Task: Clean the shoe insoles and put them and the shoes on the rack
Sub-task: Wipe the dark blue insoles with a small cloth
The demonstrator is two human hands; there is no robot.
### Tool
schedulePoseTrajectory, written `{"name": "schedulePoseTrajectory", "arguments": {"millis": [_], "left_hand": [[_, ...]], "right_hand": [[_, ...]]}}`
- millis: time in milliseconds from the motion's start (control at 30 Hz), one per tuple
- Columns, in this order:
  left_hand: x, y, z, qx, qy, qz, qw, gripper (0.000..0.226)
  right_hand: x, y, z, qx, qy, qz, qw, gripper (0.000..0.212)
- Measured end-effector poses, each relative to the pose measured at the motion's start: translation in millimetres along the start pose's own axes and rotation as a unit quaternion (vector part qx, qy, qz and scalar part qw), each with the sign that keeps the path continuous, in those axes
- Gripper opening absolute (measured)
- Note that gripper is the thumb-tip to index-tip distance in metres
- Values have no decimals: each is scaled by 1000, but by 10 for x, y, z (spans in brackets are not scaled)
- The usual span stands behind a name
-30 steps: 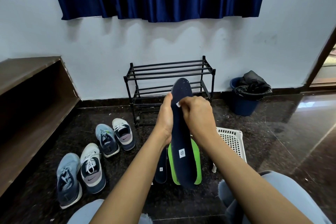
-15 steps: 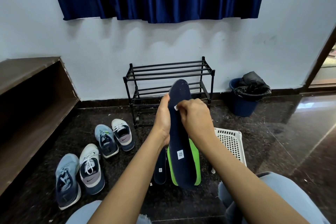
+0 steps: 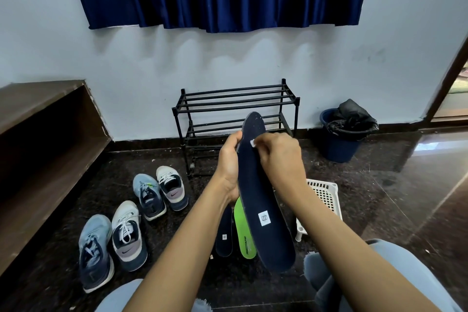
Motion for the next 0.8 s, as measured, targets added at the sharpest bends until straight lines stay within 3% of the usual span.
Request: {"name": "schedulePoseTrajectory", "arguments": {"millis": [333, 600, 800], "left_hand": [[-2, 134, -122, -14, 19, 23, 999, 45], [-12, 109, 36, 20, 0, 35, 999, 51], [0, 191, -47, 8, 14, 24, 1000, 47]], "right_hand": [[102, -149, 184, -3, -44, -56, 997, 20], [-55, 120, -7, -25, -9, 17, 1000, 15], [88, -65, 142, -19, -34, -28, 999, 18]]}}
Point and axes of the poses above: each hand's wrist, its own x-axis towards the middle knuckle, its own z-axis out of the back of the hand, y = z × x, the point moved 8 cm from there along x, towards the middle knuckle, and after that the axes turned 11 degrees about y, right-handed, at the moved point
